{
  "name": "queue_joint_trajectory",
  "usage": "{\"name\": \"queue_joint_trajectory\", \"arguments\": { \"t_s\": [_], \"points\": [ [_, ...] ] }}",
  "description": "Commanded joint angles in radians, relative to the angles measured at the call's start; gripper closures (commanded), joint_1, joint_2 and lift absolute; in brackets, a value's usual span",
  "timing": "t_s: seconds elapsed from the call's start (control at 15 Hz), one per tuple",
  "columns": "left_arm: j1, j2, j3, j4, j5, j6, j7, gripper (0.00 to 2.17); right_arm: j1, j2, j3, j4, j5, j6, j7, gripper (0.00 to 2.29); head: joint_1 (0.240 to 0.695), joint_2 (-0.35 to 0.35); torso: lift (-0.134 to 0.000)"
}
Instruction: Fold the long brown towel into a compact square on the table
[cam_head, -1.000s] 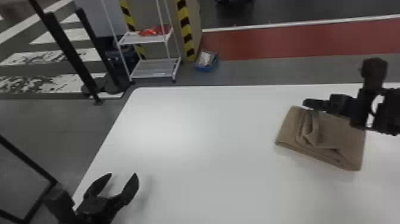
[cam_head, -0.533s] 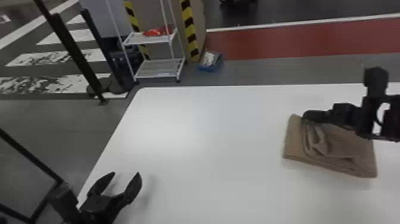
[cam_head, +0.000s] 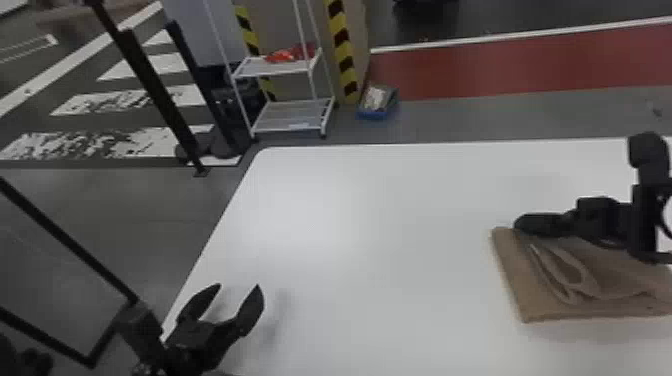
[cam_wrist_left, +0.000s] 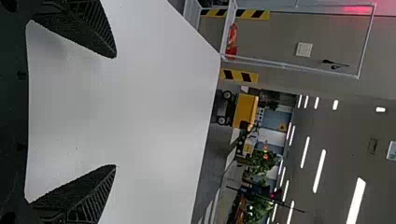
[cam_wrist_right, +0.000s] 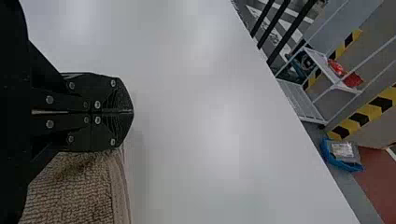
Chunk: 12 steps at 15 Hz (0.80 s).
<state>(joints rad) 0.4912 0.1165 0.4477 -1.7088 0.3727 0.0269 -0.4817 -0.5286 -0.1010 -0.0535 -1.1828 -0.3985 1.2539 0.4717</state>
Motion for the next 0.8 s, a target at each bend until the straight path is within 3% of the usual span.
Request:
{"name": "queue_joint_trajectory", "arguments": {
  "t_s": [0.0, 0.6, 0.73],
  "points": [
    [0.000, -0.001, -0.001, 0.002, 0.000, 0.000, 0.000, 0.04, 0.030, 0.001, 0.018, -0.067, -0.014, 0.083, 0.015, 1.78, 0.695, 0.330, -0.123],
    [-0.013, -0.003, -0.012, 0.009, -0.003, 0.000, 0.009, 0.05, 0.116, -0.009, 0.035, -0.241, -0.043, 0.318, 0.087, 1.78, 0.695, 0.350, -0.123],
    [-0.016, -0.005, -0.014, 0.008, -0.005, 0.000, 0.012, 0.05, 0.147, -0.013, -0.017, -0.308, -0.069, 0.318, 0.125, 1.78, 0.695, 0.350, -0.123]
  ]
}}
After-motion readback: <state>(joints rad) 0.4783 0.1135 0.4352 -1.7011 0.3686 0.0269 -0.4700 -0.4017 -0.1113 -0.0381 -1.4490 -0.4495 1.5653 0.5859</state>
